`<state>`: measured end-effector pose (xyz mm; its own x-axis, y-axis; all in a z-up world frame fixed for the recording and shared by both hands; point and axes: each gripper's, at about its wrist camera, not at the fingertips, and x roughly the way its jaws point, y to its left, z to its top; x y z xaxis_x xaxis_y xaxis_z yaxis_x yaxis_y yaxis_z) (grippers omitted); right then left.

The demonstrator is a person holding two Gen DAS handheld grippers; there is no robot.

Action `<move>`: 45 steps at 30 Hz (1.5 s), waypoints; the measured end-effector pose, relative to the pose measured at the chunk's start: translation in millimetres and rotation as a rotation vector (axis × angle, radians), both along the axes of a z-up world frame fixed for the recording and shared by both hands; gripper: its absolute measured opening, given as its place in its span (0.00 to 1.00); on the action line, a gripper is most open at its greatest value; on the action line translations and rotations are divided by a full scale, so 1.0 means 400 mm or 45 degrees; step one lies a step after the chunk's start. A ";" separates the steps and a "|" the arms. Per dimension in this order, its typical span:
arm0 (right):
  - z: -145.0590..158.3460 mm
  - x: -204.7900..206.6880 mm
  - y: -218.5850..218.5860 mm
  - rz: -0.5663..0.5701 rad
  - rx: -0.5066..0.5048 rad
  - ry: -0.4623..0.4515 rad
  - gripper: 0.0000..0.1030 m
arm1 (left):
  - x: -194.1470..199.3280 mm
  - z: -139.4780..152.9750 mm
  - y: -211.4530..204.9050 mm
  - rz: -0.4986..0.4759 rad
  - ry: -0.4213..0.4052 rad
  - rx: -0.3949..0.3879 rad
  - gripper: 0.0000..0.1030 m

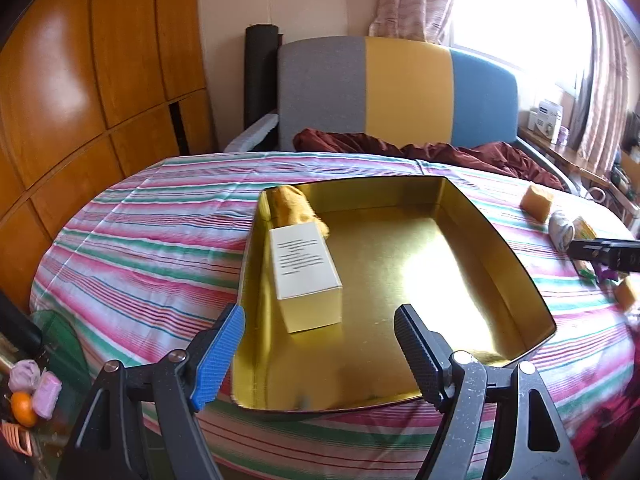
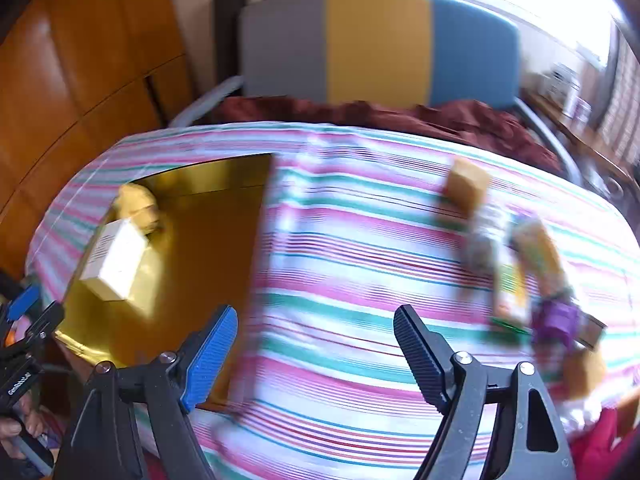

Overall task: Organize objects
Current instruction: 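Move the left tool to the white rolled sock and grasp it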

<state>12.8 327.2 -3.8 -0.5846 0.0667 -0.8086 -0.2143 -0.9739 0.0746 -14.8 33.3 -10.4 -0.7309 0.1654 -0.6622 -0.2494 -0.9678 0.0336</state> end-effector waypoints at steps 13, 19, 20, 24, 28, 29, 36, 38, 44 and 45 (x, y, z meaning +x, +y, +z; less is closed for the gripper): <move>0.044 0.225 0.419 -0.596 -0.196 0.048 0.81 | 0.010 0.017 0.162 -0.232 0.007 -0.003 0.78; 0.033 0.330 0.548 -0.790 -0.387 0.075 0.81 | 0.019 0.022 0.267 -0.369 0.010 -0.004 0.78; 0.026 0.344 0.563 -0.806 -0.410 0.069 0.81 | 0.021 0.021 0.284 -0.388 0.008 -0.003 0.78; -0.010 0.384 0.602 -0.844 -0.460 0.073 0.81 | 0.036 0.013 0.357 -0.483 -0.011 0.004 0.78; -0.014 0.381 0.597 -0.795 -0.415 0.117 0.81 | 0.058 -0.003 0.435 -0.587 -0.039 -0.011 0.78; -0.020 0.377 0.596 -0.788 -0.406 0.118 0.82 | 0.064 -0.008 0.452 -0.607 -0.046 -0.016 0.78; -0.028 0.397 0.607 -0.746 -0.473 0.254 0.81 | 0.095 -0.074 0.539 -0.708 -0.154 -0.032 0.78; -0.030 0.394 0.607 -0.730 -0.486 0.254 0.81 | 0.110 -0.088 0.562 -0.713 -0.123 -0.068 0.82; -0.028 0.401 0.607 -0.707 -0.518 0.310 0.81 | 0.151 -0.085 0.622 -0.813 -0.076 -0.115 0.82; -0.028 0.402 0.607 -0.705 -0.519 0.317 0.81 | 0.151 -0.083 0.631 -0.826 -0.075 -0.114 0.82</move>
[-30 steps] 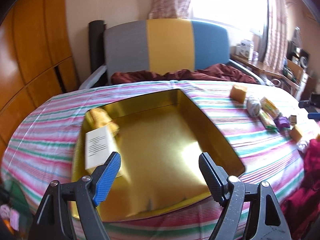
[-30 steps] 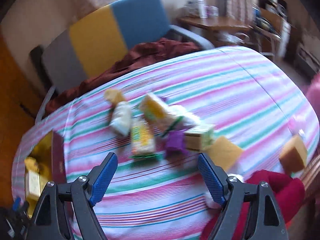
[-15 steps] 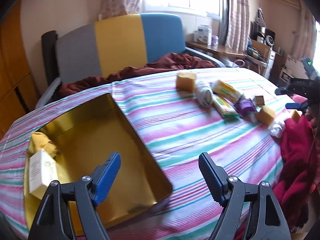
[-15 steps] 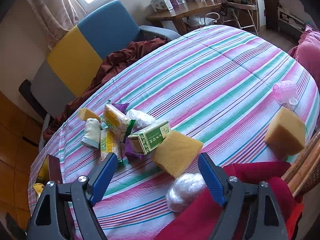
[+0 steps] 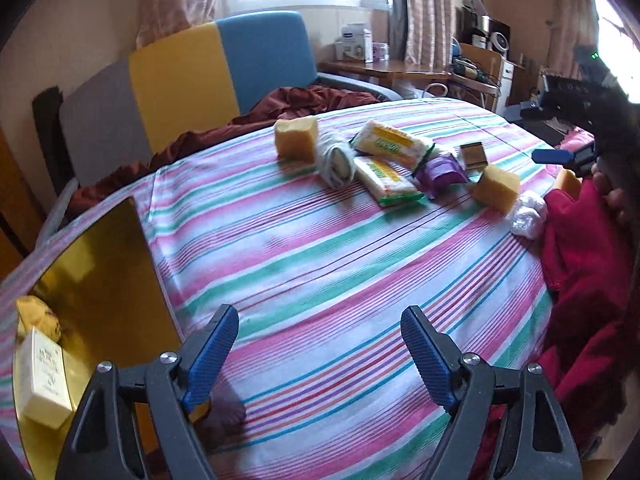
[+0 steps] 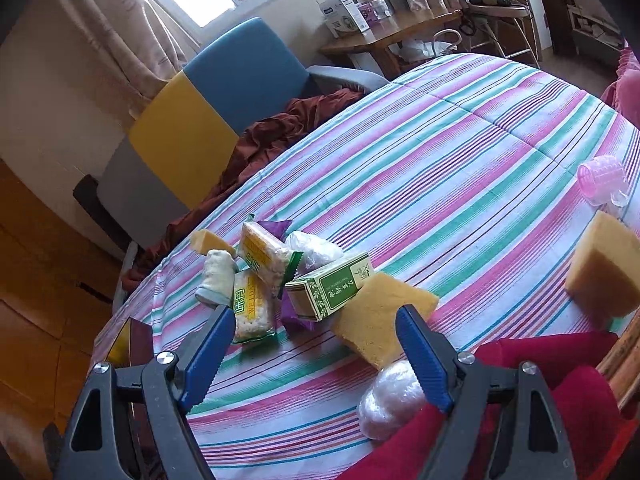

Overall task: Organize objects
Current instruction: 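Move the left tool to the white rolled sock and grasp it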

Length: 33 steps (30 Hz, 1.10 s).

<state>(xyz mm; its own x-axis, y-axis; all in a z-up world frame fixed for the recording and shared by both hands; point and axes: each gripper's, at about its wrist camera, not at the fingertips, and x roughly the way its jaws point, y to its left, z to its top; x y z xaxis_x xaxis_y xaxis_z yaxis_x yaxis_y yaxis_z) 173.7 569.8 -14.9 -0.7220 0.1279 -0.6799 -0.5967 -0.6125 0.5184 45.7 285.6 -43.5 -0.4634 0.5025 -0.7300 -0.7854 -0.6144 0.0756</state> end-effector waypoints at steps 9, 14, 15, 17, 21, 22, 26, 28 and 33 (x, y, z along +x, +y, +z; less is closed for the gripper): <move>0.000 0.002 -0.001 -0.002 0.003 0.011 0.81 | -0.083 -0.023 0.090 0.052 -0.212 0.046 0.80; -0.001 0.001 -0.001 -0.002 0.004 0.004 0.81 | -0.156 0.004 0.144 0.109 -0.253 0.093 0.79; -0.002 0.000 -0.001 -0.002 0.004 0.004 0.81 | -0.171 0.008 0.158 0.116 -0.261 0.104 0.79; -0.002 0.001 -0.001 -0.003 0.003 0.007 0.81 | -0.207 0.020 0.190 0.125 -0.270 0.128 0.79; -0.001 0.001 -0.001 0.000 0.002 0.015 0.81 | -0.262 0.026 0.266 0.114 -0.262 0.127 0.74; -0.001 0.002 -0.001 0.001 0.001 0.018 0.81 | -0.272 0.024 0.279 0.116 -0.257 0.126 0.73; -0.001 0.002 -0.001 0.009 -0.003 0.030 0.81 | -0.333 0.003 0.347 0.121 -0.282 0.105 0.69; -0.001 0.002 -0.002 0.008 -0.002 0.030 0.81 | -0.358 -0.011 0.374 0.128 -0.305 0.102 0.69; -0.003 0.001 -0.003 0.010 -0.004 0.021 0.81 | -0.403 -0.063 0.446 0.136 -0.326 0.043 0.68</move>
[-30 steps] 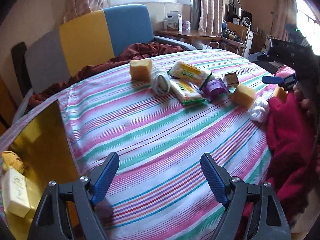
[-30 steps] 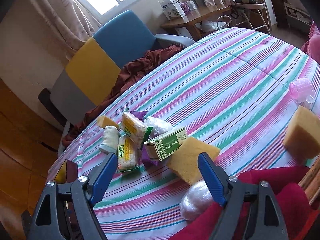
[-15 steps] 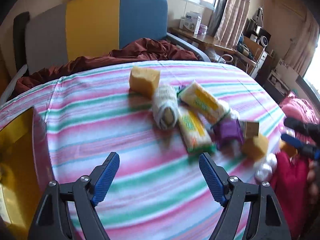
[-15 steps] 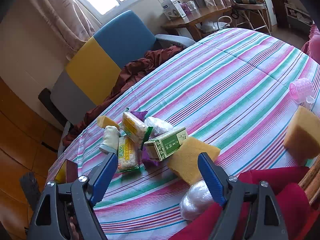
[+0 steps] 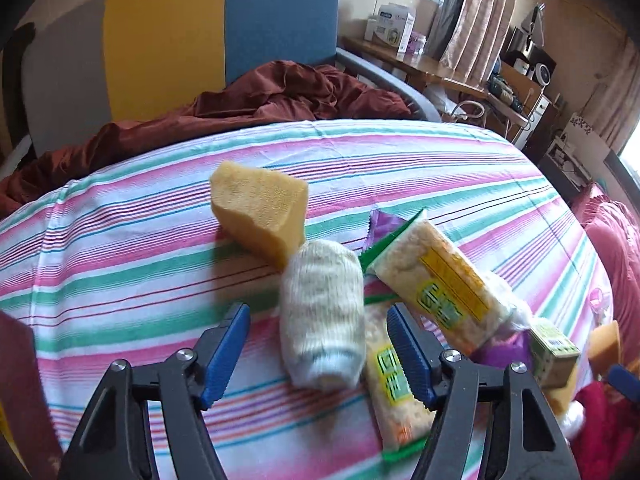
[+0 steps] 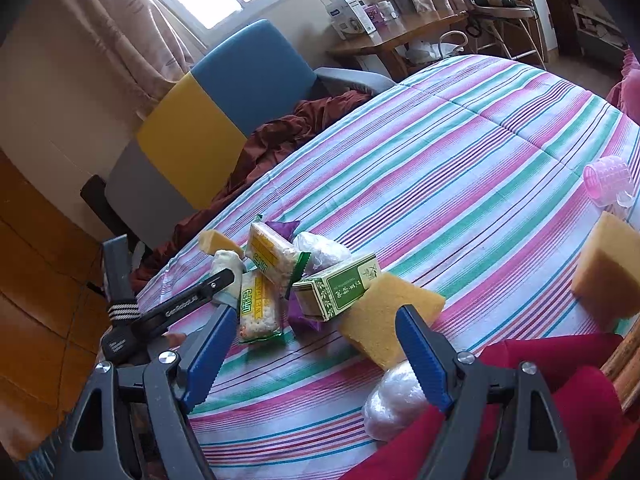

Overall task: Organize objects
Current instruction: 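Move the left tool to the white rolled sock and grasp it, then lift the white sock with the left tool while the right tool grasps a WEIDAN cracker pack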

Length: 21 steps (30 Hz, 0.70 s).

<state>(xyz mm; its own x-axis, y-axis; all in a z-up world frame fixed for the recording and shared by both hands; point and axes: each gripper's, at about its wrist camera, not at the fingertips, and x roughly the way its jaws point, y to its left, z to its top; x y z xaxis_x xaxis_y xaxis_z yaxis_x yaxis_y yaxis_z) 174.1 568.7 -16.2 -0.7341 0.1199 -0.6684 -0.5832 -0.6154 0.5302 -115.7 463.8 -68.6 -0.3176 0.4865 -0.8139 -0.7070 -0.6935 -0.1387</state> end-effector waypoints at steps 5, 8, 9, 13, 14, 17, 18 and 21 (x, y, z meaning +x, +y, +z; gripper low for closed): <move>0.000 -0.002 -0.001 -0.002 0.000 -0.005 0.81 | -0.047 -0.047 0.015 0.049 -0.116 0.024 0.42; -0.001 -0.003 0.000 -0.003 -0.002 -0.013 0.81 | -0.035 -0.045 -0.026 0.076 -0.119 0.078 0.41; -0.001 -0.004 0.000 -0.003 -0.003 -0.017 0.80 | -0.026 -0.042 -0.040 0.079 -0.107 0.084 0.41; -0.002 -0.005 0.000 -0.005 -0.003 -0.026 0.80 | 0.051 -0.038 -0.116 0.048 -0.029 0.080 0.41; -0.001 -0.005 0.001 -0.007 -0.003 -0.028 0.80 | 0.078 -0.037 -0.136 0.029 -0.007 0.078 0.41; -0.002 -0.003 0.004 -0.014 -0.002 -0.033 0.79 | 0.160 -0.037 -0.204 -0.017 0.040 0.088 0.41; -0.001 -0.002 0.005 -0.018 -0.002 -0.036 0.78 | 0.180 -0.038 -0.224 -0.023 0.043 0.091 0.41; -0.002 -0.004 0.006 -0.021 0.000 -0.057 0.77 | 0.251 -0.036 -0.292 -0.058 0.060 0.108 0.41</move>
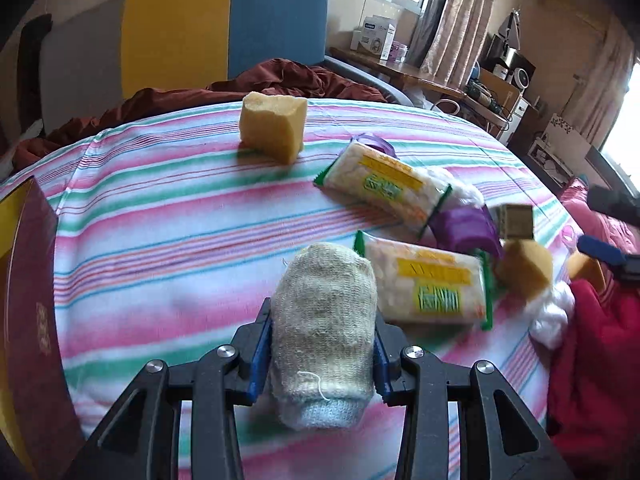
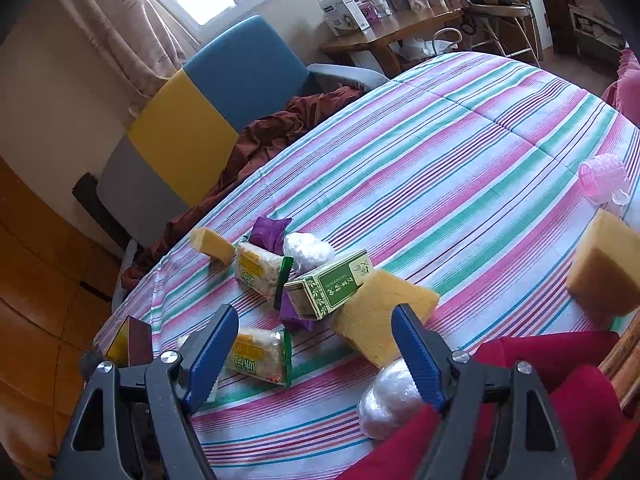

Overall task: Organize objects
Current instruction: 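Lift the white sock with the left tool while the right tool grasps a WEIDAN cracker pack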

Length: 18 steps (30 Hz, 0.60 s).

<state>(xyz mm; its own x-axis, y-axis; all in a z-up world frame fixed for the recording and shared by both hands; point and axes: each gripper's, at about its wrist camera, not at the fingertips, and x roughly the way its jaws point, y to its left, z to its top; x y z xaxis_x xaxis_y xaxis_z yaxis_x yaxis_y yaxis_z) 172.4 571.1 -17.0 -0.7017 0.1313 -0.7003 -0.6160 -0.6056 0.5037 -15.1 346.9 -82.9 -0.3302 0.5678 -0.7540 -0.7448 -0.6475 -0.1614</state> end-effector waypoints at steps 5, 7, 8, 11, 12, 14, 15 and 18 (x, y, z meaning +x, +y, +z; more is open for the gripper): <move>-0.003 -0.008 -0.001 -0.002 0.002 -0.041 0.76 | 0.106 0.000 -0.077 -0.110 0.150 -0.030 0.41; -0.005 -0.012 -0.002 -0.001 0.003 -0.061 0.76 | 0.138 -0.007 -0.096 -0.153 0.221 -0.041 0.41; -0.006 -0.016 -0.002 0.002 0.003 -0.073 0.76 | 0.154 -0.014 -0.102 -0.174 0.261 -0.054 0.41; -0.011 -0.026 -0.007 0.033 -0.001 -0.098 0.76 | 0.154 -0.035 -0.113 -0.187 0.290 -0.044 0.40; -0.013 -0.029 -0.008 0.047 -0.006 -0.098 0.76 | 0.149 -0.037 -0.115 -0.185 0.276 -0.033 0.40; -0.016 -0.033 -0.009 0.063 -0.016 -0.107 0.76 | 0.140 -0.035 -0.118 -0.187 0.248 -0.019 0.40; -0.017 -0.035 -0.010 0.063 -0.017 -0.116 0.76 | 0.137 -0.037 -0.120 -0.188 0.241 -0.009 0.40; -0.020 -0.038 -0.011 0.060 -0.017 -0.147 0.76 | 0.139 -0.039 -0.125 -0.189 0.239 0.006 0.40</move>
